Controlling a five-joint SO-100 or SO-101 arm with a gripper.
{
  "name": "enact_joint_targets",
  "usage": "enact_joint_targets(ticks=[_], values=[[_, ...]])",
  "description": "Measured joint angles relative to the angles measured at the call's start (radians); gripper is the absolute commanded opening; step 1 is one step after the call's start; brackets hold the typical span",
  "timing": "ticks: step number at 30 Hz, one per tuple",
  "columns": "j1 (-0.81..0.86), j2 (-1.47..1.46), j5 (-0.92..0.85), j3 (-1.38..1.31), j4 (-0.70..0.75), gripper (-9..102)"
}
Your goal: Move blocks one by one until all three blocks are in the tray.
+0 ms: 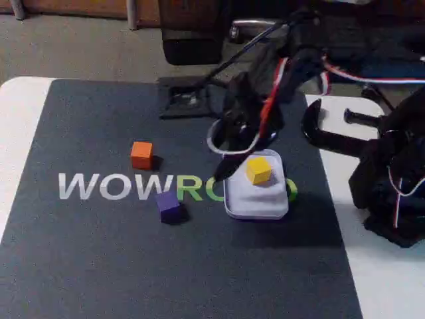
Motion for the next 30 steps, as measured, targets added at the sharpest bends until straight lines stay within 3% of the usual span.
enact_joint_targets(ticks=[16, 30], values=[[0.038, -0.281, 0.009, -0.086, -0.232, 19], [-0.032, -0.336, -0.1, -0.114, -0.25, 19]])
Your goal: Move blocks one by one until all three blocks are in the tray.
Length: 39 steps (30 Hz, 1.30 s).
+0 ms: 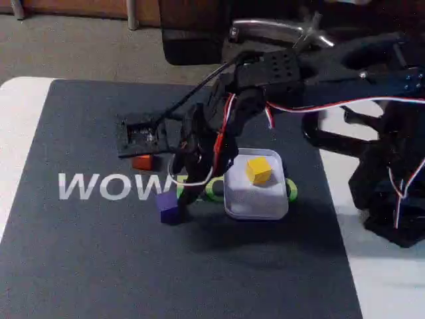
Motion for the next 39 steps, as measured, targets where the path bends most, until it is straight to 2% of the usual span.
enact_joint_targets(ticks=[16, 39], values=[[-0.017, -0.077, -0.011, -0.015, -0.005, 20], [-0.058, -0.261, 0.011, -0.181, -0.018, 17]])
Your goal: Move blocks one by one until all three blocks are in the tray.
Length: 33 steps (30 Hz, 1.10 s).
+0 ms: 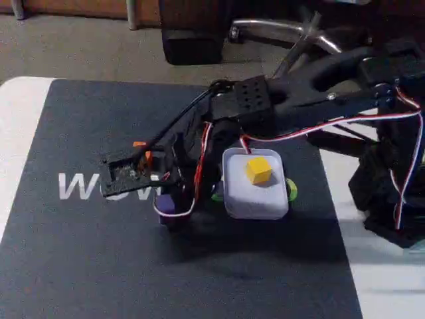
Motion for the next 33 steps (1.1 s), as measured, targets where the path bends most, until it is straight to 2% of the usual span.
enact_joint_targets(ticks=[5, 12, 14, 17, 21, 33], values=[[-0.008, -0.069, 0.009, -0.078, 0.0, 14], [0.003, -0.089, 0.014, -0.115, 0.0, -2], [0.012, -0.089, 0.014, -0.115, 0.0, -3], [0.021, -0.089, 0.014, -0.115, 0.0, 3], [0.025, -0.089, 0.008, -0.115, 0.0, -6], [0.041, -0.087, 0.015, -0.115, 0.02, -8]])
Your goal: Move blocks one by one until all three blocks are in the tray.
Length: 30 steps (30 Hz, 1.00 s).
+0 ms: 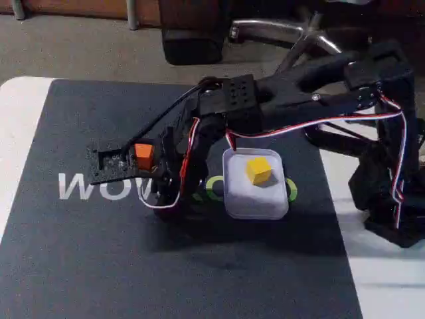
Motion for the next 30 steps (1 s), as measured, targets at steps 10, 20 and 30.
enact_joint_targets(ticks=[10, 20, 30], values=[[0.037, 0.218, -0.035, 0.002, 0.282, -8], [0.087, 0.443, -0.144, 0.011, 0.46, -8], [0.265, 0.834, -0.546, 0.371, 0.48, -8]])
